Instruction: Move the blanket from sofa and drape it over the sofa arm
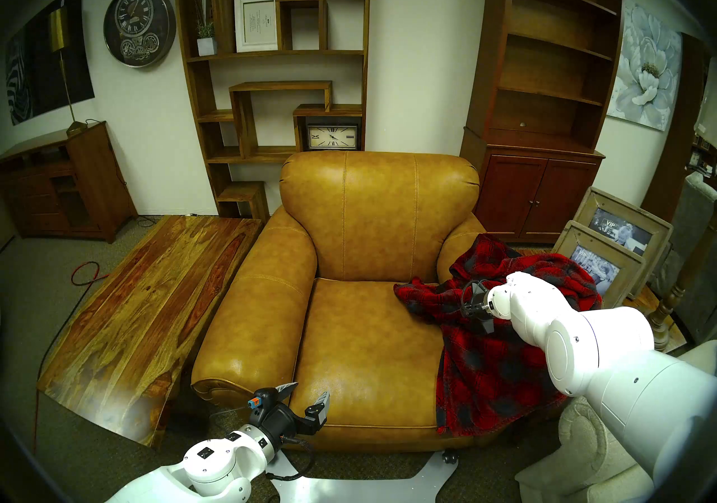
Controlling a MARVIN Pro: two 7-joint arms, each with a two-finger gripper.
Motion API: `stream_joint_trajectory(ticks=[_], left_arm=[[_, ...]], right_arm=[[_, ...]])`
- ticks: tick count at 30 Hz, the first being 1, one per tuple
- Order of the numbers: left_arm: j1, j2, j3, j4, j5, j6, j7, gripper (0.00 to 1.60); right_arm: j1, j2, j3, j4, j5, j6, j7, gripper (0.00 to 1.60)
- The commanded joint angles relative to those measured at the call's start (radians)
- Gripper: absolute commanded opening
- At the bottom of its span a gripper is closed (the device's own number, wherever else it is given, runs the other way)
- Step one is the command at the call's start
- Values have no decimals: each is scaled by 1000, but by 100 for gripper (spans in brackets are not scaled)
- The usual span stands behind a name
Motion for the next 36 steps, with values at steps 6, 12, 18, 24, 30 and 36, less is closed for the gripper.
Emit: stream_joint_trajectory(ticks=[6, 12, 18, 24, 30, 36], left_arm=[[-3, -2, 0, -10, 0, -2, -2, 160], [-4, -2, 0, -10, 0, -2, -3, 160], [-4, -3, 0, -10, 0, -2, -3, 160], [-3, -2, 0, -13, 0, -2, -3, 160], [1, 1, -1, -19, -1, -2, -4, 160], [3, 3, -3, -24, -2, -1, -3, 160]], right_arm=[[135, 148, 65, -109, 39, -32, -15, 0], [187, 218, 129, -153, 61, -60, -17, 0], [225, 278, 180, -158, 72, -81, -9, 0], [225, 333, 226, -152, 72, -118, 6, 0], [187, 376, 211, -90, 65, -252, 37, 7], [161, 369, 209, -44, 64, -326, 30, 160]])
